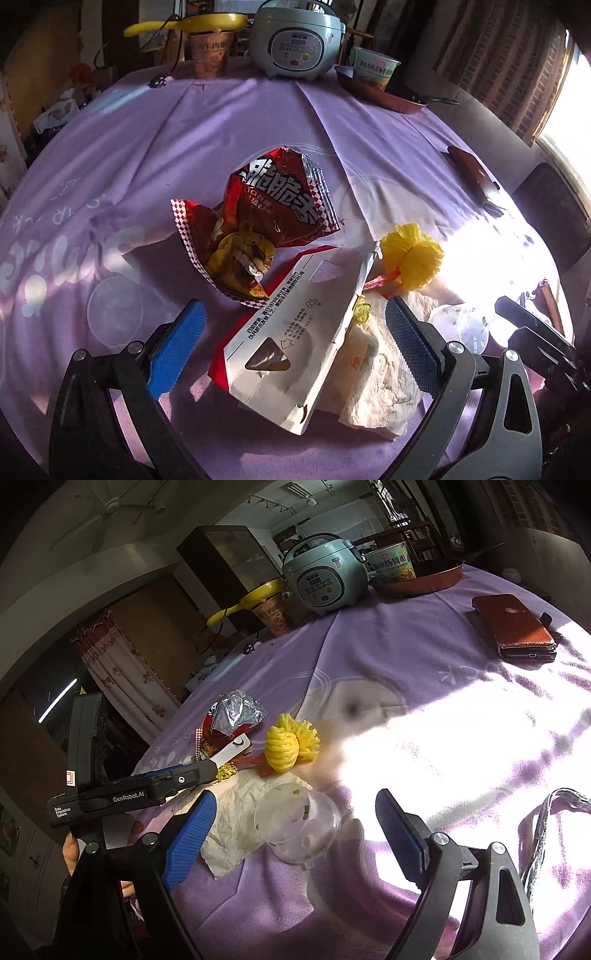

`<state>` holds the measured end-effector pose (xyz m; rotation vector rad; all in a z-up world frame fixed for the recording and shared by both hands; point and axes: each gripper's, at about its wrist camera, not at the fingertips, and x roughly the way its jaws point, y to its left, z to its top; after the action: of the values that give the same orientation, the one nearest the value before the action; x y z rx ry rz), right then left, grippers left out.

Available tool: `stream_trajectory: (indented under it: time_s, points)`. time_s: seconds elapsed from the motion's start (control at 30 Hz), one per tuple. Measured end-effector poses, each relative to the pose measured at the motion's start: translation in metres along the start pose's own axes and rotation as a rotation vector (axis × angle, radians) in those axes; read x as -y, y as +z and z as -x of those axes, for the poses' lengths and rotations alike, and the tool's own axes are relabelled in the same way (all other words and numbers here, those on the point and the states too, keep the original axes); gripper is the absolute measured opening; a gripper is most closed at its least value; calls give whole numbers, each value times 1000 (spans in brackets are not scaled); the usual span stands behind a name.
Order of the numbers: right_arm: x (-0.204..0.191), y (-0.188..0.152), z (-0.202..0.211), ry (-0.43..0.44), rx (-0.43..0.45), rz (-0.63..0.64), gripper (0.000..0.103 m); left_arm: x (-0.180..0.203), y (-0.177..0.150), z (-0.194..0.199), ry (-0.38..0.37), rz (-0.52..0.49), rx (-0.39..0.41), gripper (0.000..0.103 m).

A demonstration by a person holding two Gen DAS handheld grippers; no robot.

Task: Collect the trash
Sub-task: 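Lower the left gripper onto the white red-edged paper carton and close it, then lift the carton with the left gripper while the right grasps the clear plastic cup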

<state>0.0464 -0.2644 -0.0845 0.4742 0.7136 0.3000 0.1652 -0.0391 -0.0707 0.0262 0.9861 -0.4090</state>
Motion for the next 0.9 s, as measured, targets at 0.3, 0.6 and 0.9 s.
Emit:
stream_trajectory:
  time_s: [0.3,0.6,0.9]
  points:
    - [2,1,-1,18,-3,-5,86,17,-25,5,-183,2,-92,75]
    - [3,1,-1,19,-3,-10,86,5,-9,10,-133,75,-30,76]
    - [7,2,-4,41,-15,-27,86,8,9,5,-160,95,-45,84]
